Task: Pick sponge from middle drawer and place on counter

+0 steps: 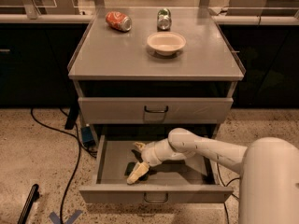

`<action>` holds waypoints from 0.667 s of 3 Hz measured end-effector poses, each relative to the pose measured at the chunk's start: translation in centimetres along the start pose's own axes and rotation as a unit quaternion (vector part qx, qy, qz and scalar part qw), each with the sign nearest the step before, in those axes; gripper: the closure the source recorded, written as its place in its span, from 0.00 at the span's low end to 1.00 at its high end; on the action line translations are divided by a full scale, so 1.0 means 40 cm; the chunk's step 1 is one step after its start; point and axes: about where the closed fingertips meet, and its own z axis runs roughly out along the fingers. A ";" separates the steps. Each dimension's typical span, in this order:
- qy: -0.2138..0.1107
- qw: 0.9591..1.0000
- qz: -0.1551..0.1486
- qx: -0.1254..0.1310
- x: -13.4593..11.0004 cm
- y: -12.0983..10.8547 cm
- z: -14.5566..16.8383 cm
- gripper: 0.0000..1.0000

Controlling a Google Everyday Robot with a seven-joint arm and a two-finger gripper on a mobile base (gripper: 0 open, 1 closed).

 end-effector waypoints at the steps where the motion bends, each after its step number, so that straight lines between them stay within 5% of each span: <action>1: -0.003 1.000 0.013 -0.006 0.054 0.015 0.051 0.00; 2: -0.001 1.000 0.017 -0.009 0.070 0.013 0.058 0.00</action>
Offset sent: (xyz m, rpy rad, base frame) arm -0.0095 0.0040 -0.0360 0.0094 0.0318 -0.0233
